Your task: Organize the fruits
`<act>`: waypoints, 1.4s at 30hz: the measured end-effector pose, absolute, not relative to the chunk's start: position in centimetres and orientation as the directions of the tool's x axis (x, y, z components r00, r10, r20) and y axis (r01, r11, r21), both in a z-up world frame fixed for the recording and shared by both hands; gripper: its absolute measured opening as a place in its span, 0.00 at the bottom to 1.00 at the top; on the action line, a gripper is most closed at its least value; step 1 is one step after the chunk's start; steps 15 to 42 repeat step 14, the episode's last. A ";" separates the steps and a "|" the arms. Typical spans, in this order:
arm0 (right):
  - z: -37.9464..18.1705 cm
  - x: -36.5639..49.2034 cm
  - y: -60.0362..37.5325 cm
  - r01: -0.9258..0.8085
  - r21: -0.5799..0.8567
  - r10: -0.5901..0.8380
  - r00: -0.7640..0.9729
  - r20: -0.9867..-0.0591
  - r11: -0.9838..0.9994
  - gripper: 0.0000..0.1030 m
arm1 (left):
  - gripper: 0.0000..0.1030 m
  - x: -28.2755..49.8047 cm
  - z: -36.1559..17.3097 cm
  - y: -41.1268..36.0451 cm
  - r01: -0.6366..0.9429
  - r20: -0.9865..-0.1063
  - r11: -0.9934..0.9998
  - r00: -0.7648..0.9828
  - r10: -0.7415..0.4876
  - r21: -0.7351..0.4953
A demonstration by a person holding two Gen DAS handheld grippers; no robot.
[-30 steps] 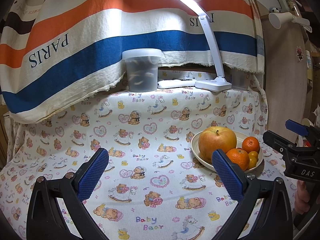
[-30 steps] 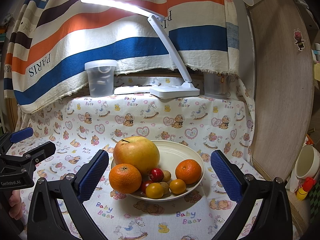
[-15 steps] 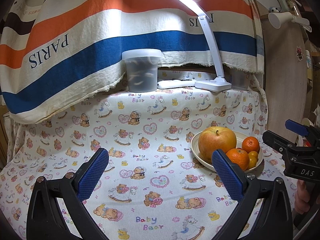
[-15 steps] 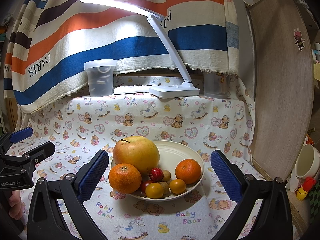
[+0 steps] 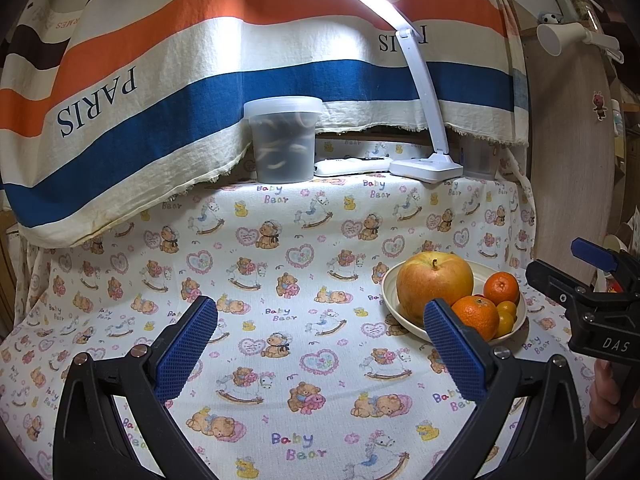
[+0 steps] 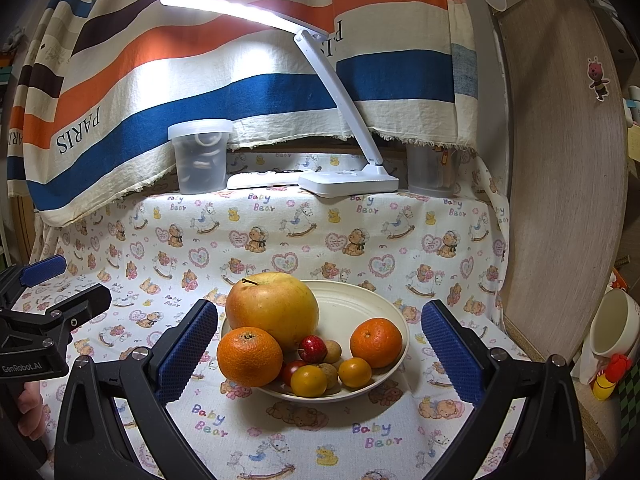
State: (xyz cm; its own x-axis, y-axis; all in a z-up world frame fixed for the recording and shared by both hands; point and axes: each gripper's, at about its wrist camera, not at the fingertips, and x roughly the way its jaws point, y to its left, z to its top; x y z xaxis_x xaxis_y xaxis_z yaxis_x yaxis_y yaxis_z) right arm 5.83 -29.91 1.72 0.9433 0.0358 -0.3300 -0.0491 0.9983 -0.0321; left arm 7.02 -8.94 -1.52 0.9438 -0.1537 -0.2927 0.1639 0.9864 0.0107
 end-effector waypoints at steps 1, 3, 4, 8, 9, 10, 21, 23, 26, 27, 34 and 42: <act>1.7 5.9 -29.9 -0.049 -0.032 0.036 0.943 -0.330 0.998 1.00 | 1.00 7.0 -1.5 -8.9 0.164 -0.293 0.986 0.944 -0.154 0.011; 1.7 5.9 -29.9 -0.049 -0.031 0.036 0.943 -0.330 0.998 1.00 | 1.00 7.0 -1.5 -8.9 0.164 -0.293 0.986 0.944 -0.153 0.011; 1.7 5.9 -29.9 -0.049 -0.032 0.036 0.943 -0.330 0.998 1.00 | 1.00 7.0 -1.5 -8.9 0.164 -0.294 0.986 0.944 -0.153 0.011; 1.7 5.9 -29.9 -0.049 -0.031 0.036 0.943 -0.330 0.998 1.00 | 1.00 7.0 -1.5 -8.9 0.165 -0.294 0.986 0.943 -0.154 0.011; 1.7 5.9 -29.9 -0.049 -0.032 0.036 0.943 -0.330 0.998 1.00 | 1.00 7.1 -1.5 -8.9 0.165 -0.294 0.986 0.943 -0.154 0.011; 1.7 5.9 -29.9 -0.049 -0.032 0.036 0.943 -0.330 0.998 1.00 | 1.00 7.1 -1.5 -8.9 0.165 -0.294 0.986 0.943 -0.154 0.011; 1.7 5.9 -29.9 -0.049 -0.032 0.036 0.943 -0.330 0.998 1.00 | 1.00 7.1 -1.5 -8.9 0.165 -0.294 0.986 0.943 -0.155 0.011; 1.7 5.9 -29.9 -0.049 -0.032 0.036 0.943 -0.330 0.998 1.00 | 1.00 7.1 -1.5 -8.9 0.165 -0.294 0.986 0.943 -0.155 0.011; 1.7 5.9 -29.9 -0.049 -0.032 0.036 0.943 -0.330 0.998 1.00 | 1.00 7.1 -1.5 -8.9 0.165 -0.294 0.986 0.943 -0.155 0.011; 1.7 5.9 -29.9 -0.049 -0.032 0.036 0.943 -0.330 0.998 1.00 | 1.00 7.1 -1.5 -8.9 0.165 -0.294 0.986 0.943 -0.155 0.011; 1.7 5.9 -29.9 -0.049 -0.032 0.036 0.943 -0.330 0.998 1.00 | 1.00 7.1 -1.5 -8.9 0.165 -0.294 0.986 0.943 -0.155 0.011; 1.7 5.9 -29.9 -0.049 -0.032 0.036 0.943 -0.330 0.998 1.00 | 1.00 7.1 -1.5 -8.9 0.165 -0.294 0.986 0.943 -0.155 0.011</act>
